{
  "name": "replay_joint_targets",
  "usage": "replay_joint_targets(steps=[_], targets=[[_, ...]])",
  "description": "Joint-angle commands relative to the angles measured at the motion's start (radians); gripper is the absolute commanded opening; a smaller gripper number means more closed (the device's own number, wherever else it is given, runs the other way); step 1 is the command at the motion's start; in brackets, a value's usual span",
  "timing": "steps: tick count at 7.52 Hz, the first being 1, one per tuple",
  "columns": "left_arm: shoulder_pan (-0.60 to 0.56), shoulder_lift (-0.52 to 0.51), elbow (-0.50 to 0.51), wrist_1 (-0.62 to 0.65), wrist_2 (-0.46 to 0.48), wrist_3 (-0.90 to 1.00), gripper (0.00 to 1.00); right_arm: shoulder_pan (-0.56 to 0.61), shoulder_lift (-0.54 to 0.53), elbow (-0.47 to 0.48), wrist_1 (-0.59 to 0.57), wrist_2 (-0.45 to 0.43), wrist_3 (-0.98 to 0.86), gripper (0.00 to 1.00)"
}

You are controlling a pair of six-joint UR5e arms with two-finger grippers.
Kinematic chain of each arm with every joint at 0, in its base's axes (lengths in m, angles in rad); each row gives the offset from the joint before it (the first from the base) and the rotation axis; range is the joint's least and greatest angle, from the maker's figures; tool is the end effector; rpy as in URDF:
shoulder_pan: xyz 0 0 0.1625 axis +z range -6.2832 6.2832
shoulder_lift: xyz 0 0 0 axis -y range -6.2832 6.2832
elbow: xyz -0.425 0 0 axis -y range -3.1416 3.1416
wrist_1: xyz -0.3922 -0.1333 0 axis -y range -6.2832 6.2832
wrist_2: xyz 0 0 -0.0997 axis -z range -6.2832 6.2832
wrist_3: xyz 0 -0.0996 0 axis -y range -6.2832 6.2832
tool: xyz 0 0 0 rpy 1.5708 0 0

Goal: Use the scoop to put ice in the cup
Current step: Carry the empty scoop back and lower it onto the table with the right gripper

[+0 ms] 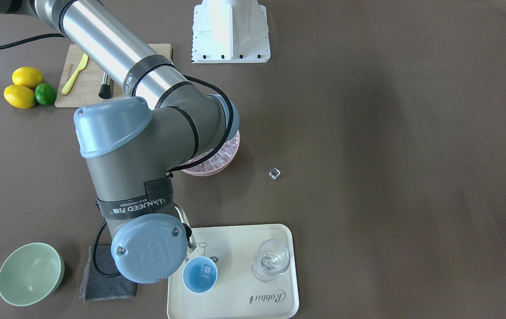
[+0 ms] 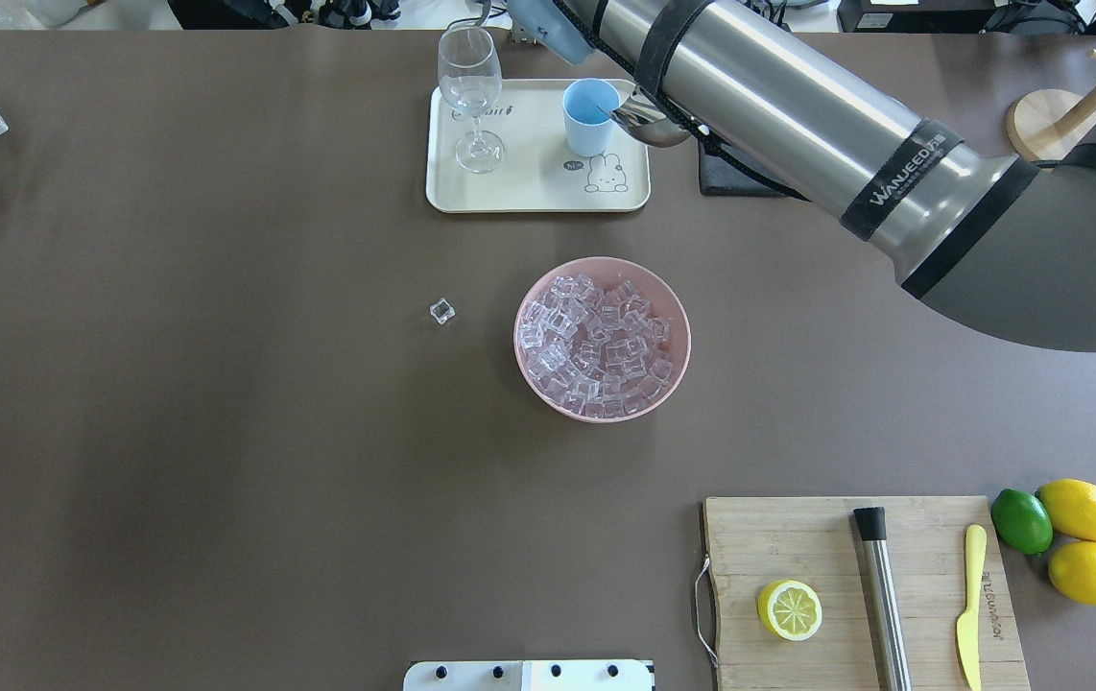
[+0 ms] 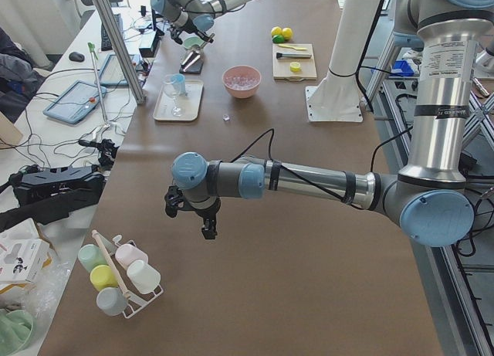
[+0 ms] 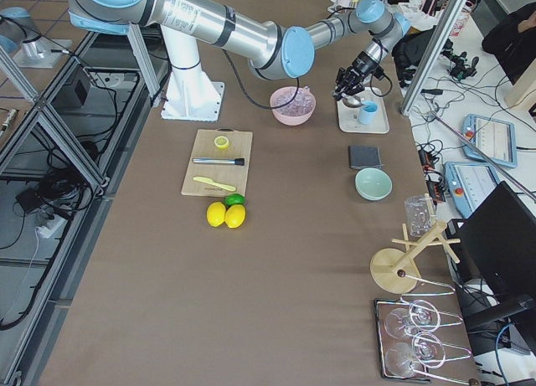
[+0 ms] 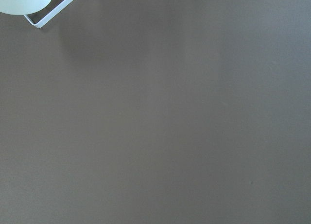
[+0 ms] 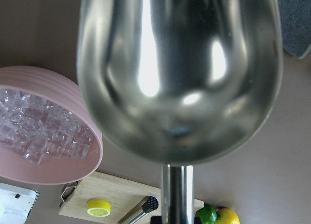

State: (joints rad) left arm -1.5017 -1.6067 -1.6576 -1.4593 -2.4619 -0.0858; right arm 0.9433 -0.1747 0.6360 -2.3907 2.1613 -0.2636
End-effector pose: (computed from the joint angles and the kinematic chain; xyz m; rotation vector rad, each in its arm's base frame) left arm -0.0208 -0.5076 0.6007 -0.0585 0.8892 -0.0106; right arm -0.4267 -0.7209 0.1743 -0.4590 -0.5240 -0.7501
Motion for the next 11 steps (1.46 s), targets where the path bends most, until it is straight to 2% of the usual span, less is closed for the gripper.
replay_joint_targets(steps=[1,2,3,4,5,7,8,9,11], targets=[[0.001,0.001,0.007,-0.001,0.001,0.001,0.98,0.057,-0.102,0.222,-0.042,0.006,0.010,0.00],[0.003,0.001,0.013,-0.003,0.004,0.001,0.98,0.067,-0.155,0.335,-0.085,0.008,0.042,0.00],[0.006,0.008,0.012,-0.001,0.006,0.001,0.98,0.083,-0.258,0.502,-0.096,0.009,0.120,0.00],[0.006,0.010,0.018,-0.001,0.006,0.001,0.98,0.083,-0.376,0.684,-0.105,0.021,0.236,0.00],[0.008,0.017,0.018,-0.001,0.009,0.001,0.98,0.077,-0.567,0.929,-0.101,0.056,0.326,0.00],[0.008,0.019,0.019,-0.001,0.011,0.001,0.97,0.048,-0.788,1.176,-0.053,0.066,0.476,0.00],[0.009,0.019,0.025,-0.001,0.011,0.000,0.97,0.049,-0.930,1.282,0.038,0.071,0.525,0.00],[0.009,0.019,0.025,-0.001,0.011,0.001,0.97,0.026,-1.031,1.324,0.150,0.093,0.653,0.00],[0.011,0.019,0.027,-0.001,0.011,0.000,0.97,-0.062,-1.231,1.312,0.551,0.103,0.942,0.00]])
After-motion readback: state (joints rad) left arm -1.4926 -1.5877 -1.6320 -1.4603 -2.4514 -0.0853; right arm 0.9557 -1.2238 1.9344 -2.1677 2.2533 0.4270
